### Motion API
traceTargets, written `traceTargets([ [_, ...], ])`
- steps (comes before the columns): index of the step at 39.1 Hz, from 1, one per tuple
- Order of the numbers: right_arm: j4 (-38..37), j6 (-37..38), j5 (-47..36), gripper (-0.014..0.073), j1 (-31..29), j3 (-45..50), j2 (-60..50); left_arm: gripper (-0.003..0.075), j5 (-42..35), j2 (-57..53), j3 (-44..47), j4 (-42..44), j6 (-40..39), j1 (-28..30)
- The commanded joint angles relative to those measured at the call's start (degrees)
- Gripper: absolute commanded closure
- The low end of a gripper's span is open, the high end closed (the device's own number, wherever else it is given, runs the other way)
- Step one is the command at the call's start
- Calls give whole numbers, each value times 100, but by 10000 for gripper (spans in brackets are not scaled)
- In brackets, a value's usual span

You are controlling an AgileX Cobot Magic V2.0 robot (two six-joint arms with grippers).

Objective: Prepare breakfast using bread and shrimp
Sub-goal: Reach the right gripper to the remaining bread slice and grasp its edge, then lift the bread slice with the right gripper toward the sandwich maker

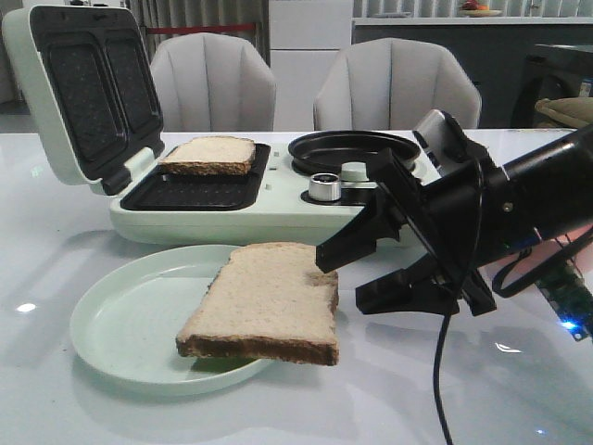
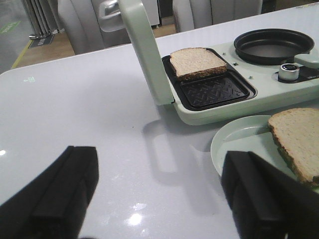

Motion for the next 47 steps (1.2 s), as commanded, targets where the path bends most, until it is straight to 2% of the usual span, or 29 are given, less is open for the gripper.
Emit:
traceTargets([
  [1,314,-143,308,120,8,-140,-135,157,-418,64,-142,-74,-5,13],
  [10,634,-294,628,120,166,-308,170,157,-418,64,-142,-74,-5,13],
  [18,1058,-406,540,128,294,-358,214,157,-418,64,-142,-74,-5,13],
  [24,1123,-410,506,194,298,-369,214,157,-418,64,-142,-74,-5,13],
  [27,1123,-443,504,276,298,-369,214,157,-418,64,-142,-74,-5,13],
  [33,1123,-537,686,373,282,-369,202,157,-418,64,-142,-74,-5,13],
  [37,1123,-770,1256,387,196,-400,185,157,-418,64,-142,-74,-5,13],
  [42,1123,-810,2430,387,75,-591,185,157,-418,64,-142,-74,-5,13],
  [47,1123,-810,2926,387,81,-994,185,157,-418,64,-142,-74,-5,13],
])
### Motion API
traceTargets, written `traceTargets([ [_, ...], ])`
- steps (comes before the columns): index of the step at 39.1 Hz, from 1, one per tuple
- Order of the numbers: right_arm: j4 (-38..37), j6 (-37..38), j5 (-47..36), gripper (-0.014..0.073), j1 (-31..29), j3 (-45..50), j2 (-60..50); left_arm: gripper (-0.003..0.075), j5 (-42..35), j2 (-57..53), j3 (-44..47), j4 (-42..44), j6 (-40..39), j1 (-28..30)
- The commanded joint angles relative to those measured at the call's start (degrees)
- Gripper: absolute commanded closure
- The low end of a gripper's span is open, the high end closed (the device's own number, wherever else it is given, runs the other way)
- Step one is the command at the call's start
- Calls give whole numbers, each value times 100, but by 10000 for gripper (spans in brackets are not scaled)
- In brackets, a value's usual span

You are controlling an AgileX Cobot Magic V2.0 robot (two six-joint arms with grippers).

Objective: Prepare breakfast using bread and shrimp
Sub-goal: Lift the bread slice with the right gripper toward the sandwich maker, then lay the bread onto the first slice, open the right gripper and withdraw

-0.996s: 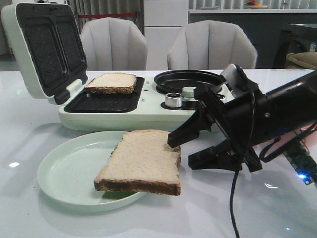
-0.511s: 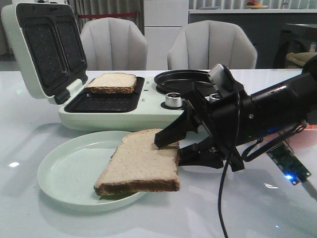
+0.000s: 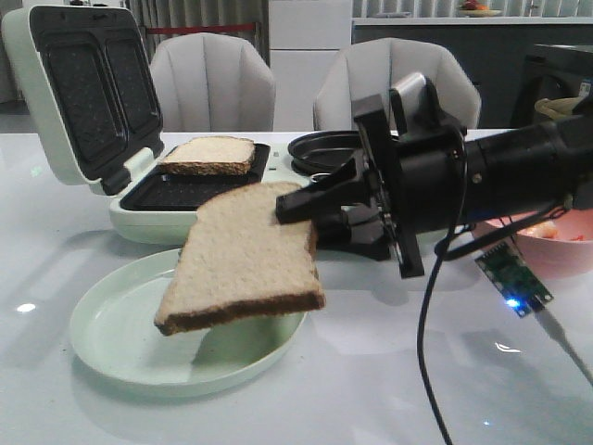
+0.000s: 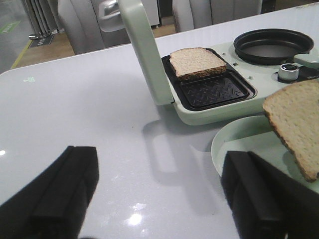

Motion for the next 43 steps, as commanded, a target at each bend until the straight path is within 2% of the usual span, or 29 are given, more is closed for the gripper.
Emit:
traceTargets([
  [1,589,-129,1143,387,-43,-412,-256,157,-418,64,-142,-71,-5,13],
  [16,594,-179,677,387,166,-1992,-241,157,-418,64,-142,-71,-5,13],
  [21,594,16,-101,387,358,-2603,-241,157,-418,64,-142,-71,-5,13],
  [30,59,530,-2756,387,1012,-3248,-241,157,-418,64,-142,-71,-5,13],
  [33,-264,530,-3328,387,1176,-3390,-229,157,-418,64,-142,-71,-5,13],
  [37,-526,638,-3392,387,1230,-3591,-113,157,-418,64,-142,-71,-5,13],
  [43,-779,1277,-3295,387,1225,-3932,294,157,-418,64,-142,-71,-5,13],
])
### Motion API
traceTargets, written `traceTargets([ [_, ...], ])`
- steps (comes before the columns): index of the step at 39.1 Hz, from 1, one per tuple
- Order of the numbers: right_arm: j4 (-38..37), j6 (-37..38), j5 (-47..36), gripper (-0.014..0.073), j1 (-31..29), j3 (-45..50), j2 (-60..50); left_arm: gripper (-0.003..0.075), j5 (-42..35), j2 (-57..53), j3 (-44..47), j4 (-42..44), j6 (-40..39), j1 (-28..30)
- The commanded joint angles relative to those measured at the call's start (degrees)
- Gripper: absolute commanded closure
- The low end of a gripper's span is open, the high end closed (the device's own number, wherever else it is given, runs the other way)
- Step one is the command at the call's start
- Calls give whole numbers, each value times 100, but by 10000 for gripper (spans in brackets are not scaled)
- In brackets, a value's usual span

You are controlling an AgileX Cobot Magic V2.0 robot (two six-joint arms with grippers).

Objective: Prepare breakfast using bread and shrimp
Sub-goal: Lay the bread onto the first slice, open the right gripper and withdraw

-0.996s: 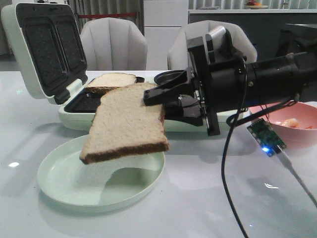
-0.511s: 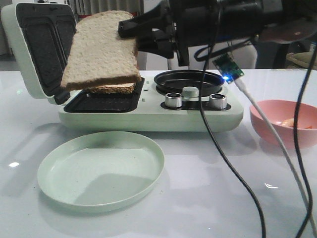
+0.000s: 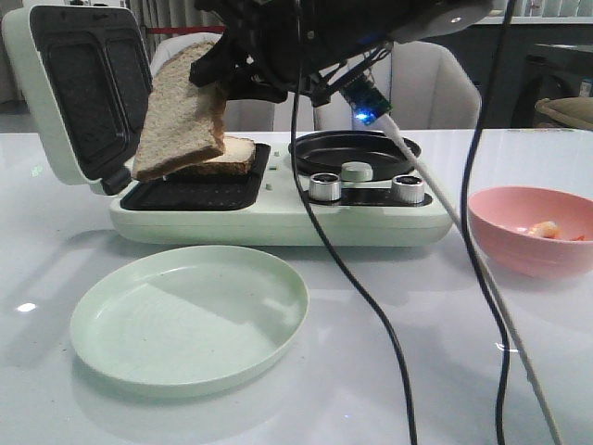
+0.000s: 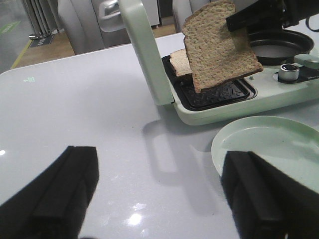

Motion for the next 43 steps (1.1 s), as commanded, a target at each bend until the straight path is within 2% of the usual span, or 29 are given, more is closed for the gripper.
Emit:
traceTargets([
  [1,-107,349,139,387,-17,-376,-69,157,-418,64,-142,-61,-5,13],
  [10,-991,860,97,387,-17,-859,359,157,-418,64,-142,-61,-5,13],
  [16,-1446,876,-249,375,-17,-943,413,157,-418,64,-142,-61,-5,13],
  [19,-1498,871,-386,319,-17,-943,419,157,-418,64,-142,-61,-5,13],
  [21,-1505,851,-492,256,-17,-943,424,157,-418,64,-142,-61,-5,13],
  [24,-1611,854,-521,114,-17,-997,479,157,-418,64,-142,-61,-5,13],
  [28,-1953,854,-358,7,6,-1136,532,157,-418,64,-142,-61,-5,13],
  [37,-2670,878,-374,-11,103,-1440,524,157,-418,64,-142,-61,-5,13],
  [43,-3258,1279,-478,-11,76,-1444,357,157,-418,64,-142,-61,-5,13],
])
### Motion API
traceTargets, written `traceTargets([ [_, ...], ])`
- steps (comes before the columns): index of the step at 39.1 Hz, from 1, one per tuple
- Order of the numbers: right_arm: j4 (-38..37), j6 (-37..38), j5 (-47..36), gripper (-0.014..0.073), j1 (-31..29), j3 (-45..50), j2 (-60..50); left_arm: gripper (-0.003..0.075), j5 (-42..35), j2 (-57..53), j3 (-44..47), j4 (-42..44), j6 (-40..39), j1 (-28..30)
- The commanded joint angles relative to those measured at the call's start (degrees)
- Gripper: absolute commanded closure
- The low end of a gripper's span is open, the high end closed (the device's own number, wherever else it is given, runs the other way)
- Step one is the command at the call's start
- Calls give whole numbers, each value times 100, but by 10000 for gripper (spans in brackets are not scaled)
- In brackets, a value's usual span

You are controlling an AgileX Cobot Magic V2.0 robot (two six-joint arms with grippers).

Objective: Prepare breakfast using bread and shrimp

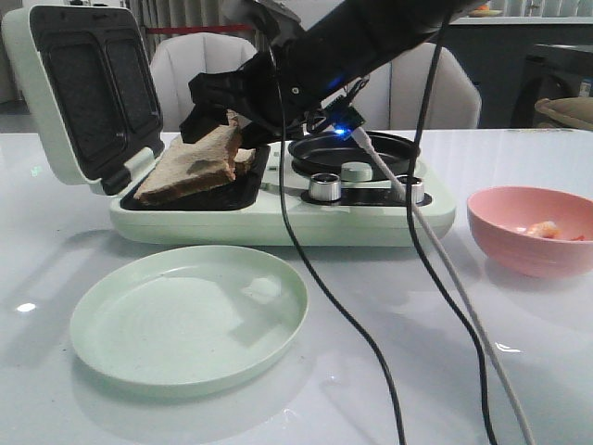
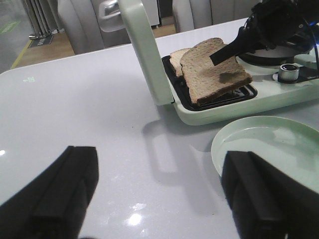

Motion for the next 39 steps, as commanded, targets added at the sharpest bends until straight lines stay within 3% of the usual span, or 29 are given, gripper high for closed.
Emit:
traceTargets([
  [1,-441,372,-71,-11,-19,-210,-573,157,-418,64,-142,-61,-5,13],
  [26,-5978,4447,865,-11,-30,-267,-1958,157,-418,64,-142,-61,-5,13],
  [33,-7039,5377,1479,-11,-30,-267,-2710,157,-418,64,-142,-61,-5,13],
  [39,-7274,6029,1562,-11,-43,60,-3479,157,-418,64,-142,-61,-5,13],
])
